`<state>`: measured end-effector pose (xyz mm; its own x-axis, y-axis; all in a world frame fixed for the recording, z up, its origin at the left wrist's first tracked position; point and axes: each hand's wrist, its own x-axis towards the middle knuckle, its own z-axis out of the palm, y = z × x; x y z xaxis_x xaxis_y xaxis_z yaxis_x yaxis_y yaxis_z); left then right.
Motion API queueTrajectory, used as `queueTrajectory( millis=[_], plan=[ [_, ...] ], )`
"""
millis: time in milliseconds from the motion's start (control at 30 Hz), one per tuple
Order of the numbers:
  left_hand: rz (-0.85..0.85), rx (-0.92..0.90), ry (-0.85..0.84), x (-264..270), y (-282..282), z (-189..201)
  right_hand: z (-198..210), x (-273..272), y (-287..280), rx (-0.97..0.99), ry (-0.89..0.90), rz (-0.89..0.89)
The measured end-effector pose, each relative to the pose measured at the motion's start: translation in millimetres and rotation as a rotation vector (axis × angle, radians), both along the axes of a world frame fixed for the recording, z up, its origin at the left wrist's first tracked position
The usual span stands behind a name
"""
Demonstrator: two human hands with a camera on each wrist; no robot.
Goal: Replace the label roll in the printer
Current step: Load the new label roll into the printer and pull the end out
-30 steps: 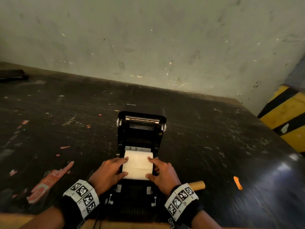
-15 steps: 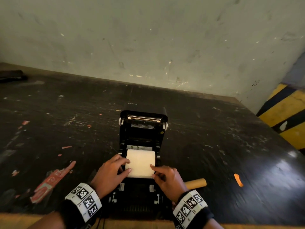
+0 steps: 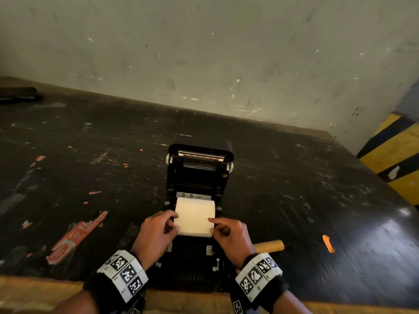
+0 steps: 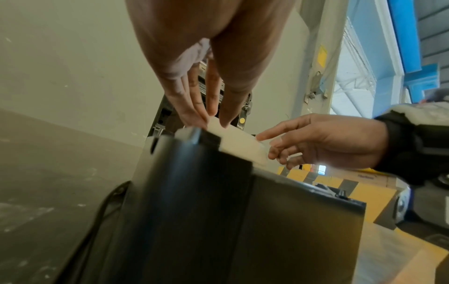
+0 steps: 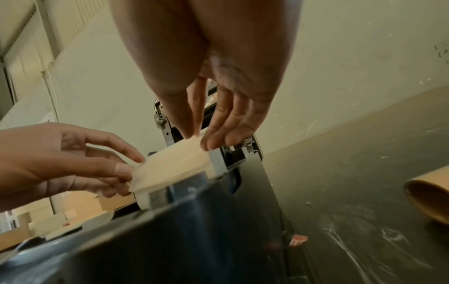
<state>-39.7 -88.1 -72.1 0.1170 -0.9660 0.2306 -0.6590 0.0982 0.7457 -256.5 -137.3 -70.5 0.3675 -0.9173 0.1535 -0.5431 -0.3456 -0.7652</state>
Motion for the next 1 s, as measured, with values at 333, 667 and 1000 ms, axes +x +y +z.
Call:
queueTrajectory(
  millis=[333,667,1000],
  plan=[
    [0.036,-0.038,0.107,-6,-2,-3,-8,-1,10,-0.073,0.048,0.004],
    [-0.023,-0.007,0.26,3,3,7,-2,0,7,0.071,-0.018,-0.059],
    [-0.09,0.063,0.292,5,8,5,0,6,1,0.281,-0.205,-0.121]
  ],
)
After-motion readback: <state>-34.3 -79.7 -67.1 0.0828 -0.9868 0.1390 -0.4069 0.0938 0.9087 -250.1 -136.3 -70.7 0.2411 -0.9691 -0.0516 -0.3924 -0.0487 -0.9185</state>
